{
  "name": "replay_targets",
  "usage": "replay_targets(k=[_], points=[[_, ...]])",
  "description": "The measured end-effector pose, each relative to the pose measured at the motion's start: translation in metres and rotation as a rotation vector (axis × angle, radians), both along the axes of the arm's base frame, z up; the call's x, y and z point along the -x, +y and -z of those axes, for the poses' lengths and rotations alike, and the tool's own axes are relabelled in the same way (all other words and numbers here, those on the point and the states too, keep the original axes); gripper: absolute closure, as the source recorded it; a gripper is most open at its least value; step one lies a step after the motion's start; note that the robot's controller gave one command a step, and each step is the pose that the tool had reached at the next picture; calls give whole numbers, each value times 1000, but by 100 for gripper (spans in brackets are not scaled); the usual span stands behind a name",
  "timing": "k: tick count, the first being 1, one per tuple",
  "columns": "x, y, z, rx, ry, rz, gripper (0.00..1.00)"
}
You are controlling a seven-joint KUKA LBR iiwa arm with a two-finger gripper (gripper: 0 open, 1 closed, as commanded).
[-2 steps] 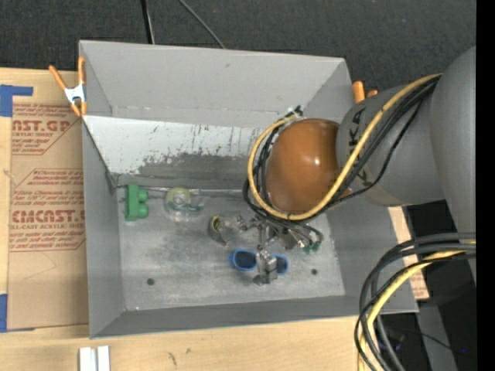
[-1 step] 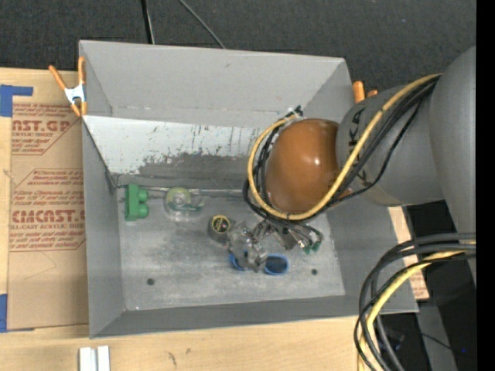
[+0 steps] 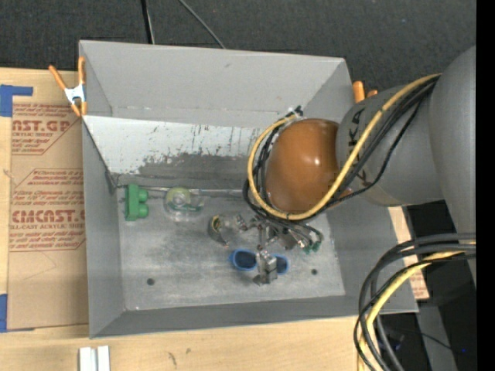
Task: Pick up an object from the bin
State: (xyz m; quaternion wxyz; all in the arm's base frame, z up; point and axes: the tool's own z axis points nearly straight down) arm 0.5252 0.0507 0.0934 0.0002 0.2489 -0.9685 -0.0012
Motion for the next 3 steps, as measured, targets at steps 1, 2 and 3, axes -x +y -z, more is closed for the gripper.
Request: replay_targets(k=[1,2,3], points=[[0,0,0,0,0,0,100],[0,0,0,0,0,0,0],[0,0,0,0,0,0,100]])
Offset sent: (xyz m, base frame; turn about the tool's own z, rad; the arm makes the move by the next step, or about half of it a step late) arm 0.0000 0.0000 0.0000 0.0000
